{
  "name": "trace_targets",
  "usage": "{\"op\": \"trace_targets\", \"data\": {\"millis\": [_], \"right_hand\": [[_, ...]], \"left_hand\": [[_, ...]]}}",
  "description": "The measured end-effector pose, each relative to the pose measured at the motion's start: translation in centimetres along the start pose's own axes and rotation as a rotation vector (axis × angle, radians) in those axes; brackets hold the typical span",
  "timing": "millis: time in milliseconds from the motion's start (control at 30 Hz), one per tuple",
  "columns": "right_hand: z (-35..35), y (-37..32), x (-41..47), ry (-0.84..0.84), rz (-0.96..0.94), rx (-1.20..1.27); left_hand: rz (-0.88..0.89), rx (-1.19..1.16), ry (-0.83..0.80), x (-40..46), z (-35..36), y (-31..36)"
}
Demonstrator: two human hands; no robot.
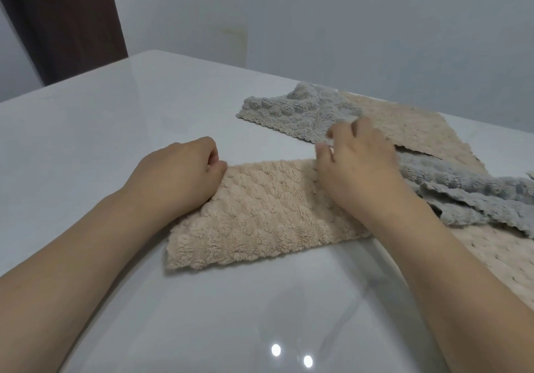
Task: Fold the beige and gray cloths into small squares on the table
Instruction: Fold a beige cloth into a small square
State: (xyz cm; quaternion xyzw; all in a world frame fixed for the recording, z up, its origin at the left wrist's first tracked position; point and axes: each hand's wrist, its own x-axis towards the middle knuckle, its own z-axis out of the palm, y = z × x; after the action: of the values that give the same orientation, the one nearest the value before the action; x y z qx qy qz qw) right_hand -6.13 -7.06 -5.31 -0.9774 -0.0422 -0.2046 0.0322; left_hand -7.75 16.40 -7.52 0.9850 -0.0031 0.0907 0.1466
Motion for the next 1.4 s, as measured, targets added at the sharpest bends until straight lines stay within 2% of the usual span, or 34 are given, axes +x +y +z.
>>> {"op": "trace_targets", "data": {"millis": [67, 133, 167, 233, 300, 333, 467, 533, 733, 833, 933, 967, 1033, 1100, 1200, 1267, 1333, 1400], "right_hand": [[0.5, -0.5, -0.9, -0.203, -0.031, 0.025], [1.3, -0.1, -2.0, -0.352, -0.053, 0.082], [1.7, 0.2, -2.3, -0.392, -0.054, 0.117], [1.9, 0.8, -2.3, -0.433, -0.039, 0.150], [2.0, 0.9, -2.2, -0.433, -0.025, 0.150], [2.0, 0.8, -2.2, -0.429, -0.020, 0.152], [2.1, 0.6, -2.3, -0.421, -0.020, 0.141], [2.1, 0.9, -2.2, -0.410, -0.015, 0.130], [2.2, 1.3, -2.4, -0.428, 0.040, 0.107], [2.0, 1.5, -2.3, -0.441, 0.086, 0.101], [2.0, 1.1, -2.3, -0.431, 0.096, 0.096], [2.0, 1.0, -2.3, -0.425, 0.091, 0.100], [2.0, 0.7, -2.2, -0.416, 0.073, 0.118], [2.1, 0.8, -2.1, -0.408, 0.049, 0.128], [2.3, 0.8, -1.8, -0.348, -0.002, 0.177], [2.3, 0.7, -1.8, -0.290, -0.036, 0.231], [2.4, 0.6, -1.8, -0.200, -0.019, 0.289], [2.2, 0.9, -1.8, -0.050, 0.098, 0.353]], "left_hand": [[0.006, 0.045, 0.026, -0.1, -0.2, 0.1], [0.007, 0.076, 0.161, -1.1, -0.4, 0.6], [0.018, 0.035, 0.229, -1.9, -0.6, 1.3], [0.134, -0.043, 0.268, -3.9, -0.8, 3.9], [0.248, 0.000, 0.229, -4.8, 0.1, 6.5], [0.252, 0.005, 0.187, -5.0, 0.4, 7.6], [0.120, 0.027, -0.099, -4.5, 2.7, 8.7], [0.115, 0.072, -0.140, -4.4, 3.3, 8.2], [0.063, 0.145, -0.188, -5.4, 1.8, 4.1], [0.015, 0.109, -0.198, -5.8, 1.1, 1.7], [0.022, 0.188, -0.013, -5.6, 0.5, 1.9], [-0.018, 0.178, 0.003, -5.0, 0.1, 2.4], [-0.182, -0.027, -0.188, -3.4, -2.0, 3.5], [-0.261, -0.445, -0.393, -2.3, -4.1, 4.0], [-0.245, -1.194, -0.538, -1.5, -5.0, 2.8], [-0.138, -1.593, -0.661, -0.9, -4.6, 2.0], [-0.027, -1.706, -0.730, -0.2, -4.0, 2.2], [0.018, -1.661, -0.675, 0.3, -2.8, 2.6]]}}
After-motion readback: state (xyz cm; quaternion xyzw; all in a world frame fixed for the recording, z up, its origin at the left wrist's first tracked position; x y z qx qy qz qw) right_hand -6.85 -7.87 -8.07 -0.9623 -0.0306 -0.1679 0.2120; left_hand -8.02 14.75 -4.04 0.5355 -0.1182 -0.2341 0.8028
